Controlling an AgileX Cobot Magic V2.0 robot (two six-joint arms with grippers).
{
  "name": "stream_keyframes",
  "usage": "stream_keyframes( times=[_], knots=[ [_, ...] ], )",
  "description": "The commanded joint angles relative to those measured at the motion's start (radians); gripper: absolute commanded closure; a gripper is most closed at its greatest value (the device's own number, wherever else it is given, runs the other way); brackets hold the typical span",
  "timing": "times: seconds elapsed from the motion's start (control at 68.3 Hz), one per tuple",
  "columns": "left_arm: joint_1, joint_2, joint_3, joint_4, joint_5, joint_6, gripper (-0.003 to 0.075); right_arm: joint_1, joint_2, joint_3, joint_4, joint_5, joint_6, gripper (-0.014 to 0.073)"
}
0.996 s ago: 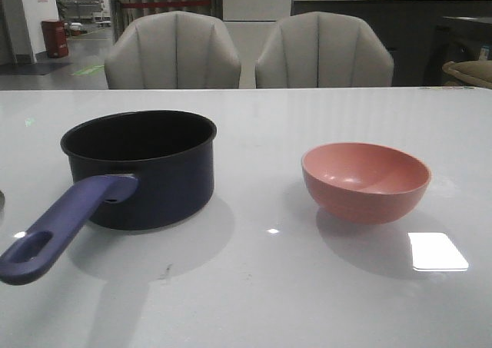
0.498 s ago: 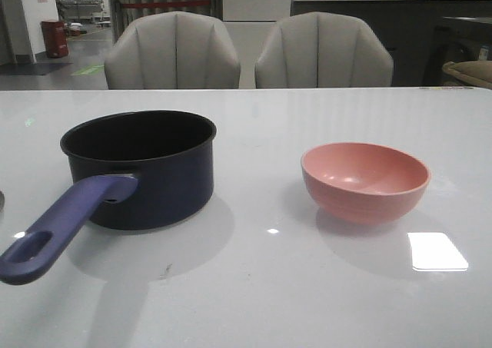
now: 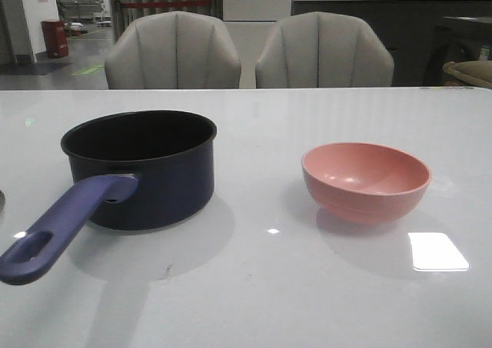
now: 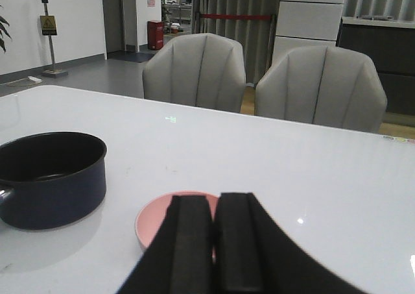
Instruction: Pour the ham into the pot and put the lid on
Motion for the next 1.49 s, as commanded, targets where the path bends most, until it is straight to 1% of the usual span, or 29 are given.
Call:
stream_keyframes(
  times=[0.0,0.249,0.308,0.381,0.454,0.542,0.586,0.718,0.835,0.937,0.981,1.055,1.26,1.479],
  knots=[
    [-0.007,0.011,-0.027,-0.004,-0.085,-0.001,0.0095,-0.001,0.01,-0.023,-0.001,-0.07,-0.008,0.0447],
    [-0.005,0.016,-0.032,-0.008,-0.078,-0.001,0.0095,-0.001,0.01,-0.023,-0.001,-0.07,-0.008,0.0447],
    [-0.001,0.035,-0.05,-0.008,-0.044,-0.003,0.0095,-0.001,0.01,-0.023,-0.001,-0.07,-0.008,0.0447],
    [0.02,0.098,-0.094,0.012,0.014,-0.005,0.0095,-0.001,0.01,-0.023,-0.001,-0.07,-0.008,0.0447],
    [0.04,0.147,-0.133,0.031,0.042,-0.01,0.0095,-0.001,0.01,-0.023,-0.001,-0.07,-0.008,0.0447],
    [0.081,0.222,-0.186,0.06,0.058,-0.068,0.0092,-0.001,0.01,-0.023,-0.001,-0.07,-0.008,0.0447],
    [0.109,0.279,-0.221,0.095,0.061,-0.121,0.0092,-0.001,0.01,-0.023,-0.001,-0.07,-0.008,0.0447],
    [0.174,0.396,-0.275,0.131,0.065,-0.148,0.0092,-0.001,0.01,-0.023,-0.001,-0.07,-0.008,0.0447],
    [0.241,0.524,-0.326,0.126,0.113,-0.166,0.0092,-0.001,0.01,-0.023,-0.001,-0.07,-0.008,0.0447],
    [0.304,0.694,-0.399,0.117,0.173,-0.198,0.0092,-0.001,0.01,-0.023,-0.001,-0.07,-0.008,0.0447],
    [0.319,0.732,-0.419,0.116,0.196,-0.198,0.0092,-0.001,0.01,-0.023,-0.001,-0.07,-0.008,0.0447],
    [0.357,0.846,-0.478,0.105,0.244,-0.198,0.0092,-0.001,0.01,-0.023,-0.001,-0.07,-0.008,0.0447],
    [0.379,1.11,-0.624,0.129,0.372,-0.198,0.0092,-0.001,0.01,-0.023,-0.001,-0.07,-0.008,0.0447],
    [0.372,1.316,-0.751,0.128,0.445,-0.196,0.0092,-0.001,0.01,-0.023,-0.001,-0.07,-0.008,0.0447]
  ],
)
